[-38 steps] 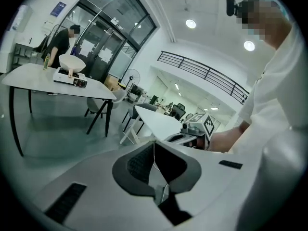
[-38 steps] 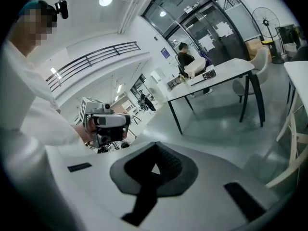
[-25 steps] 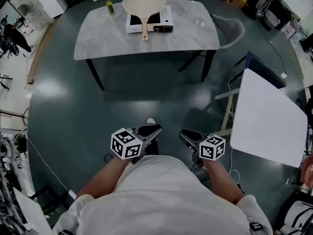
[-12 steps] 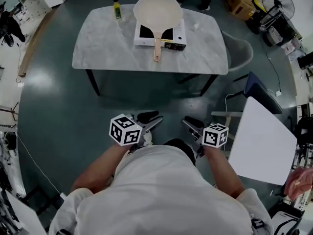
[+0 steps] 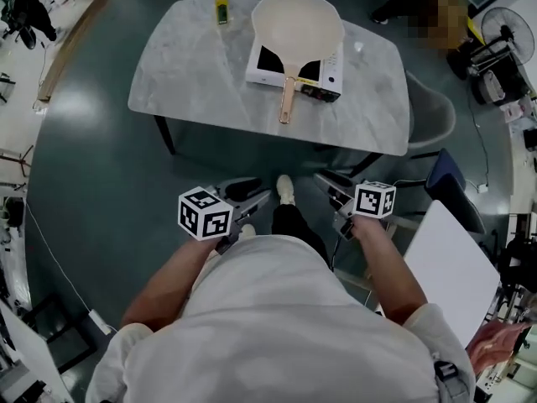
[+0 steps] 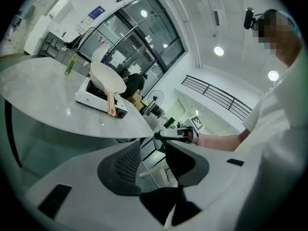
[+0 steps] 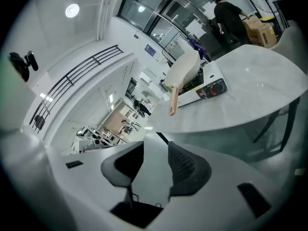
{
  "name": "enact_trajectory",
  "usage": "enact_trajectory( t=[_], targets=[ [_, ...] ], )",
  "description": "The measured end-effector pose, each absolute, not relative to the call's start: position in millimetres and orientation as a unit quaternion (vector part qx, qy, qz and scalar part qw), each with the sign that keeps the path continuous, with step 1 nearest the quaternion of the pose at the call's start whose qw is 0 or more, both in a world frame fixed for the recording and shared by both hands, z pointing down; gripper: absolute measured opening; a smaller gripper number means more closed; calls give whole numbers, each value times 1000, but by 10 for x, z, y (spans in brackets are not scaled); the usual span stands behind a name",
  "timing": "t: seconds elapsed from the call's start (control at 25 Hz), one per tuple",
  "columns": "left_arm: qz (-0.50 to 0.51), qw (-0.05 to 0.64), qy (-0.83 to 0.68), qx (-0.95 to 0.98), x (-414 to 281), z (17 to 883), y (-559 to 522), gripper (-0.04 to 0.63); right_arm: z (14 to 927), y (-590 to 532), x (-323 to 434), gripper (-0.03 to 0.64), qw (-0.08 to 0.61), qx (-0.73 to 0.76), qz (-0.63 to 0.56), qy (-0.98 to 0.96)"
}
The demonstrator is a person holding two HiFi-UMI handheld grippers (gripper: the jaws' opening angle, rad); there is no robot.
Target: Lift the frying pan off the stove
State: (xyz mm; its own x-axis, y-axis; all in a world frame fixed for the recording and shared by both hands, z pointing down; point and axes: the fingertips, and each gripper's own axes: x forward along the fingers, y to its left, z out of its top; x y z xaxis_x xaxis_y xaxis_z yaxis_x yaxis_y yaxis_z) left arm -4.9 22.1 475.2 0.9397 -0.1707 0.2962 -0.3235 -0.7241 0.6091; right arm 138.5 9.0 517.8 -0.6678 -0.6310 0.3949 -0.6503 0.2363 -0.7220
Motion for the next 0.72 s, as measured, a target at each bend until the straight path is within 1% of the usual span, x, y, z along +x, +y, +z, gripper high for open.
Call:
enact_trajectory(
  t=[0.16, 0.48, 0.72],
  targets=[
    [104, 368, -160, 910, 92, 4813, -230, 179, 5173, -621, 1515, 199, -17, 365, 494, -789],
    [84, 412, -205, 884, 461, 4919, -1113, 221, 5162, -1962, 1705, 248, -37, 287, 537, -792],
    [84, 443, -224, 864, 721, 5160, -1541, 245, 5335, -2593, 1578, 290, -47, 242, 581, -776]
  ],
)
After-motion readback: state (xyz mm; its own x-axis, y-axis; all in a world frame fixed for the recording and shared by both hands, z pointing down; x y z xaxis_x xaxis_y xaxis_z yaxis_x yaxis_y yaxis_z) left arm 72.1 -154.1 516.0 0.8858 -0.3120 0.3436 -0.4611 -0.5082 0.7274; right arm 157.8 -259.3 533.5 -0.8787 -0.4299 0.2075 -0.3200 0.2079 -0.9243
